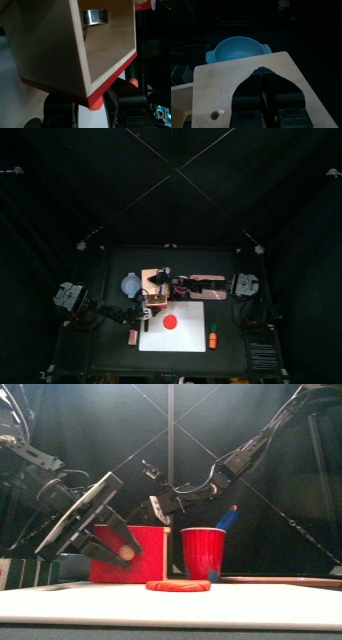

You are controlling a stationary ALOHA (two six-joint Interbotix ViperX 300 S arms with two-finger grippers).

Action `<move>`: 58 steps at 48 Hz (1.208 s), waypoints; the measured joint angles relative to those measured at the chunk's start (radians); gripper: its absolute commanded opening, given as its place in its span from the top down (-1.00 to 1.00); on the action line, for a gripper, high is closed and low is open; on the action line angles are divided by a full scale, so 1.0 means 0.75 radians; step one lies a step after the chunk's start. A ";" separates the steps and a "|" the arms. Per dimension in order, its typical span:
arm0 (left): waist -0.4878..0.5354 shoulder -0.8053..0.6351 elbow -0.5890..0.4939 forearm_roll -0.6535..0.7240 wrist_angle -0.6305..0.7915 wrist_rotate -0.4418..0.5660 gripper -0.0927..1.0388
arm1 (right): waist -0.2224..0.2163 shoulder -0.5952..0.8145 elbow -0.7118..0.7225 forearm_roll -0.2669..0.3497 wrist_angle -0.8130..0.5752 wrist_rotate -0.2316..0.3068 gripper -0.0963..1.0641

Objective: Get the cutter from the drawer then cut the dough then place the extra dough in the bowl
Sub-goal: Place the cutter on the board

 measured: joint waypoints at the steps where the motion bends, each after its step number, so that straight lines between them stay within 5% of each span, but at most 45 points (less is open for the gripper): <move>1: -0.004 0.002 0.000 0.002 0.002 0.000 0.00 | 0.000 0.000 0.000 0.000 0.002 0.000 0.92; 24: -0.010 0.014 -0.008 0.002 0.010 0.000 -0.06 | 0.000 0.002 0.000 0.000 0.000 0.000 0.92; 42: -0.059 0.027 -0.012 0.016 0.018 0.035 -0.56 | 0.000 0.002 -0.002 0.000 0.008 0.004 0.92; 58: -0.131 -0.057 0.008 0.029 0.029 0.051 -0.59 | -0.002 0.002 -0.006 0.000 0.012 0.004 0.92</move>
